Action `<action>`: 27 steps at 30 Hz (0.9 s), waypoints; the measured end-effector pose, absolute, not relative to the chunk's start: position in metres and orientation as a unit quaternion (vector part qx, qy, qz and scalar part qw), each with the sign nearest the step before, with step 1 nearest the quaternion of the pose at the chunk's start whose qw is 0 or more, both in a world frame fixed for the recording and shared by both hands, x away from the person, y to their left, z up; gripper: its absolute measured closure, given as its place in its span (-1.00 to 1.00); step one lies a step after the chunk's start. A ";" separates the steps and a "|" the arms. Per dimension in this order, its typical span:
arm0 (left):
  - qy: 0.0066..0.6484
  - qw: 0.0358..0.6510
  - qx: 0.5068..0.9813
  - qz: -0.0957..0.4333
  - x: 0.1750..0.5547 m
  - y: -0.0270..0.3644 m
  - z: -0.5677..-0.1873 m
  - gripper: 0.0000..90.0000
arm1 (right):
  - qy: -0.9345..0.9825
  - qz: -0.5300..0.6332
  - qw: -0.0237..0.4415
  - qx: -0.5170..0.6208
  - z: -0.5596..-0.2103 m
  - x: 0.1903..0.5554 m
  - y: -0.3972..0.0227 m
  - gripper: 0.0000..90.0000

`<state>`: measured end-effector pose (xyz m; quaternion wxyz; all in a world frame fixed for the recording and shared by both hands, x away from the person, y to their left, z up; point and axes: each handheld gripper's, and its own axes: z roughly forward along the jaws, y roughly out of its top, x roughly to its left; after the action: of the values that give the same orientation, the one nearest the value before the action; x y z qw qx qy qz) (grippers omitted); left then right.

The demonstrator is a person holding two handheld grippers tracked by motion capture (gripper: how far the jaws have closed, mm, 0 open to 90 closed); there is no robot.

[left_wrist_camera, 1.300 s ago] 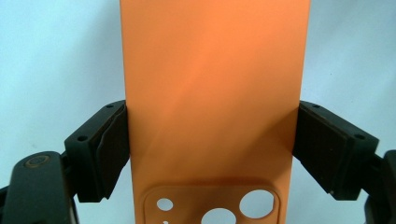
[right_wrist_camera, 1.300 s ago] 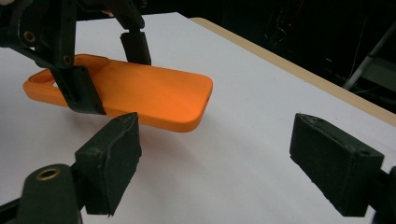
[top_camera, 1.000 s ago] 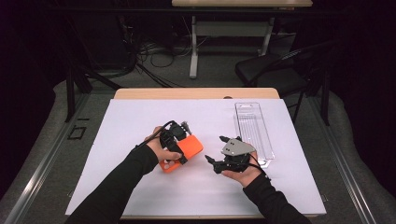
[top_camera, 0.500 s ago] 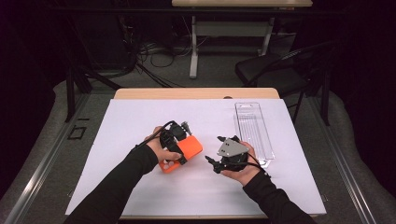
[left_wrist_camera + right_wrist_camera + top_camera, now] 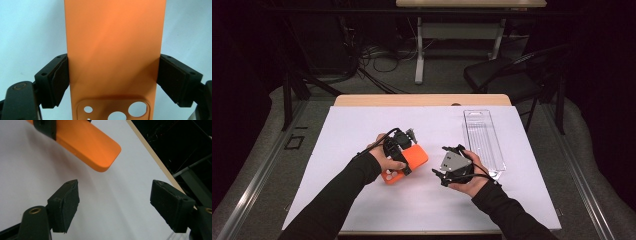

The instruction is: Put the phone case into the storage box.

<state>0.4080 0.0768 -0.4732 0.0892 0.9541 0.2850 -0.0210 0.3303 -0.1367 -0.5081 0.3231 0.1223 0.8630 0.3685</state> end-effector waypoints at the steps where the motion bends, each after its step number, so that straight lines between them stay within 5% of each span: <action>1: 0.287 0.089 0.953 -0.021 0.408 0.077 -0.473 -0.64 | 0.864 0.365 0.326 0.119 -0.509 0.329 -0.136 -0.47; 27: 0.300 0.087 0.947 -0.073 0.418 0.082 -0.479 -0.64 | 0.871 0.294 0.393 -0.006 -0.520 0.320 -0.123 -0.34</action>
<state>0.4181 0.0818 -0.4794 0.0868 0.9473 0.2996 -0.0735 0.3201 -0.1229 -0.5199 0.3935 -0.0058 0.8710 0.2942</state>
